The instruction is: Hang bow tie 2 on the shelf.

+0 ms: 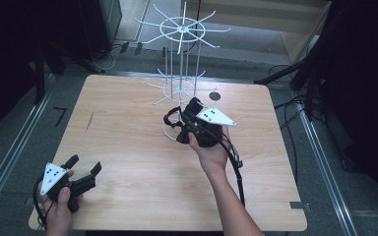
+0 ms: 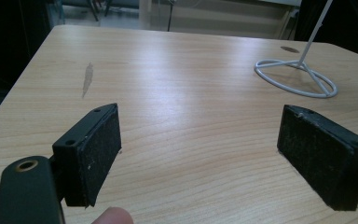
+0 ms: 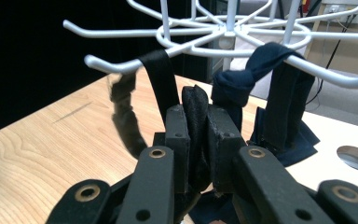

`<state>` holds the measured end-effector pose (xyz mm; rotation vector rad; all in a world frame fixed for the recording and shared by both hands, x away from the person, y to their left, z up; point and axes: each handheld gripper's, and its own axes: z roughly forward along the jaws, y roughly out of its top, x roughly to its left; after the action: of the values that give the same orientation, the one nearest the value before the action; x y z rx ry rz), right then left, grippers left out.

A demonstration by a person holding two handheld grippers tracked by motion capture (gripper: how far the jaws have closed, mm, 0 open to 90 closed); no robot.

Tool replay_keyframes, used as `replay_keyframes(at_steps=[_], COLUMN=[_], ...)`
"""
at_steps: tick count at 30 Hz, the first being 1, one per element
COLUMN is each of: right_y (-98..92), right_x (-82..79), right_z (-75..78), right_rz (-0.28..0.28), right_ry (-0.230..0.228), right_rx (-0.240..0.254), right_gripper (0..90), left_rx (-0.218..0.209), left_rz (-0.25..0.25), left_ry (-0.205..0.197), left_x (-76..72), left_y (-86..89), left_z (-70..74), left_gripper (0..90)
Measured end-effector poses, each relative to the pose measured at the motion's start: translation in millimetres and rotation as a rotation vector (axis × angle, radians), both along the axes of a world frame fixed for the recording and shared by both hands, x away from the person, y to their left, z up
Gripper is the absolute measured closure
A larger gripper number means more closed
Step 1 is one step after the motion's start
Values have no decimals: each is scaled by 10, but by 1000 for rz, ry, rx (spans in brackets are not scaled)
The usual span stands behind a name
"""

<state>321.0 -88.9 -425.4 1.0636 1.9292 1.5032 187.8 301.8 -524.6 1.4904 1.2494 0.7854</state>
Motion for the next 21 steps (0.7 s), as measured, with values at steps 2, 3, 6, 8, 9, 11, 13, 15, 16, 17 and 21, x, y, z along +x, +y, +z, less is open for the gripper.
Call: replay_keyframes(at_steps=[2, 3, 6, 8, 9, 11, 13, 15, 16, 17, 21], right_y=[25, 44, 89, 120, 130, 143, 153, 163, 166, 170, 178], right_x=[9, 13, 24, 39, 49, 69, 86, 107, 114, 124, 132], right_z=[-16, -26, -53, -83, -98, -126, -146, -166, -174, -185, -197], right_rz=[-2, -3, -8, -11, -13, -19, -23, -27, -26, -29, -28], right_ry=[2, 3, 7, 13, 13, 18, 23, 27, 31, 32, 37], right_rx=[-4, -10, -27, -41, -48, -56, -62, -71, -69, -69, -62], right_gripper=[820, 820, 820, 819, 819, 819, 819, 819, 819, 819, 814], left_rx=[0, 1, -1, -1, -1, 0, 0, 0, -1, -1, 1], left_rz=[1, 0, 0, 1, 1, 0, -1, -1, -1, -1, 0], left_ry=[0, 0, 0, 0, -1, 0, 0, 1, 0, 0, 0], left_x=[0, 1, 0, 0, 0, 0, 1, 1, 2, 2, 1], left_y=[-1, 0, -2, -3, -3, 0, 1, 1, 2, 1, 2], left_z=[0, 0, 0, -1, 0, 0, 0, 0, -1, 0, 0], left_gripper=[145, 144, 145, 145, 144, 144, 145, 145, 145, 145, 144])
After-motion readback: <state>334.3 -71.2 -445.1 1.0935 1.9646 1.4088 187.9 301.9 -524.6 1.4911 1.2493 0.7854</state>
